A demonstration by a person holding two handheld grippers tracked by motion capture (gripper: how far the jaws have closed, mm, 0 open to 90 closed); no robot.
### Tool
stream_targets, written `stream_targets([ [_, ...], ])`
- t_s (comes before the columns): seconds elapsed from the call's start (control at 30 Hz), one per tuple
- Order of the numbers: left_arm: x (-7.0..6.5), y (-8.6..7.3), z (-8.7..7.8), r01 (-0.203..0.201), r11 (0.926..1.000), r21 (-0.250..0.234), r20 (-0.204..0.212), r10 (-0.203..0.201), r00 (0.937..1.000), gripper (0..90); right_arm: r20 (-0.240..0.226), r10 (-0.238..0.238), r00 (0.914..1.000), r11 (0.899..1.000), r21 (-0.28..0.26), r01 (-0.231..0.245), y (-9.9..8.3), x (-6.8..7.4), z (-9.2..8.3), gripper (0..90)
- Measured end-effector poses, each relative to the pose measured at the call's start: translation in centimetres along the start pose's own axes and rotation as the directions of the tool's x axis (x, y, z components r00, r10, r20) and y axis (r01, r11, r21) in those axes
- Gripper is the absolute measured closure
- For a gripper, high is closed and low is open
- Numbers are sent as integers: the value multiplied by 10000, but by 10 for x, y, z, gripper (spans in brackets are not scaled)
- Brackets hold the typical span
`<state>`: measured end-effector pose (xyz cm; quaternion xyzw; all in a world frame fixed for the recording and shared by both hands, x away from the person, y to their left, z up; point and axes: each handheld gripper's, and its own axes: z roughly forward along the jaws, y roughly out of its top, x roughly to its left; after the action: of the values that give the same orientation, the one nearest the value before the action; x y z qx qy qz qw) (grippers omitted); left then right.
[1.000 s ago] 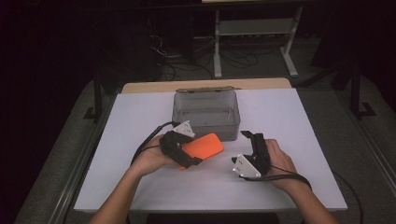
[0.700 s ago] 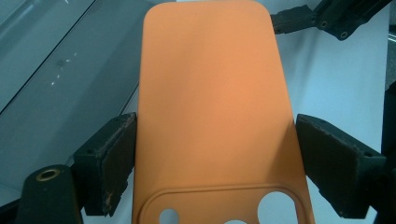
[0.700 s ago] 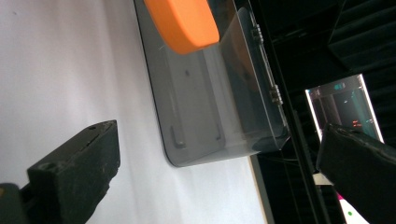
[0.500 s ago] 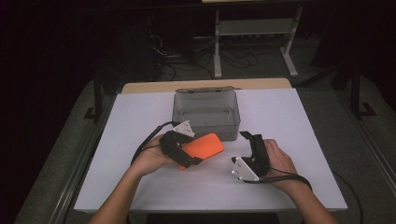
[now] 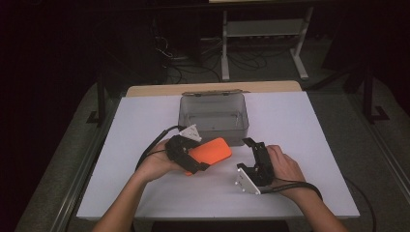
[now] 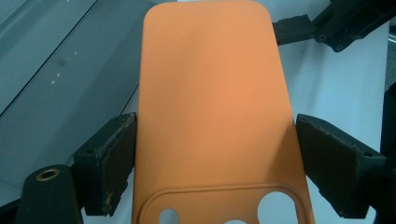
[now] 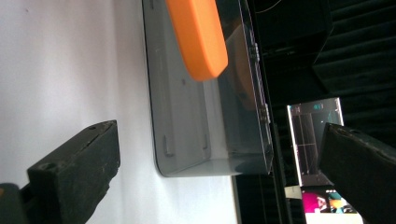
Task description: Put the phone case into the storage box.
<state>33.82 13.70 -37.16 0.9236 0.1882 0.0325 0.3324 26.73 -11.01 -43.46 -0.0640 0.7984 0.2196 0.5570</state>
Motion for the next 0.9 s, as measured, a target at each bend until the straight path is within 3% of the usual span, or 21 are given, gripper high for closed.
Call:
stream_targets([
  [0.9, 1, 1, 0, 70, 10000, 13, 1, -70, 10000, 156, 270, -836, 9961, 9958, -353, 846, 21, 3, 7, 0],
])
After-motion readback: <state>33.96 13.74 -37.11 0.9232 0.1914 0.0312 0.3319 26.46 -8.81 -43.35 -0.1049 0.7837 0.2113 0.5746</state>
